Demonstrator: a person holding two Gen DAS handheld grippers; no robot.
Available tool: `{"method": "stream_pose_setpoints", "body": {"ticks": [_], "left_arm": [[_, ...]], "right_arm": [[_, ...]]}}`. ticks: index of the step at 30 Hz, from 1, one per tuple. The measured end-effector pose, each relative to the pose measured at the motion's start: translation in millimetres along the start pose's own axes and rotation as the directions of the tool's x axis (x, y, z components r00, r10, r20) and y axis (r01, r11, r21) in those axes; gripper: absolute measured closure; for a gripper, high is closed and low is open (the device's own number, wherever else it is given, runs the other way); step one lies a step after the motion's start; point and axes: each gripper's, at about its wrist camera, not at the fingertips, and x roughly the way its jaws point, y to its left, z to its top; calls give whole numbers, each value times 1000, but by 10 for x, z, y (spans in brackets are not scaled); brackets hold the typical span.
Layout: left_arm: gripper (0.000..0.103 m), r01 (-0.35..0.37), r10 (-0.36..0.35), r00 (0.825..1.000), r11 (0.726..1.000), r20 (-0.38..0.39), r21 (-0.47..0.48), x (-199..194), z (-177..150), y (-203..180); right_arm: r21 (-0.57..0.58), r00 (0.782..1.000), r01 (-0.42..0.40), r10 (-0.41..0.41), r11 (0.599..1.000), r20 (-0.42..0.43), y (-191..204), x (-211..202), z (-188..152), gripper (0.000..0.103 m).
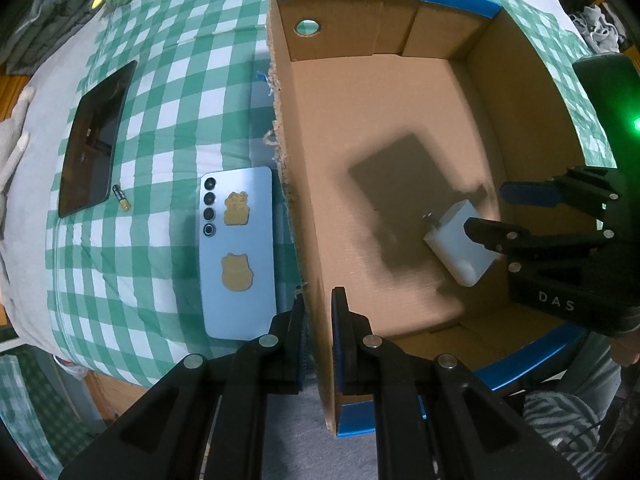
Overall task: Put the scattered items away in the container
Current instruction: 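Lower the grey charger into the box and open the right gripper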
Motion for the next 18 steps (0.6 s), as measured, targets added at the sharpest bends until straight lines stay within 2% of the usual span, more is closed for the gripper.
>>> {"method": "stream_pose_setpoints", "body": {"ticks": [18], "left_arm": [[93, -7, 7, 1000, 1000, 4, 5, 5, -20, 4]], "right_arm": [[-31, 994, -29, 32, 999, 103, -181, -625, -221, 48]]}}
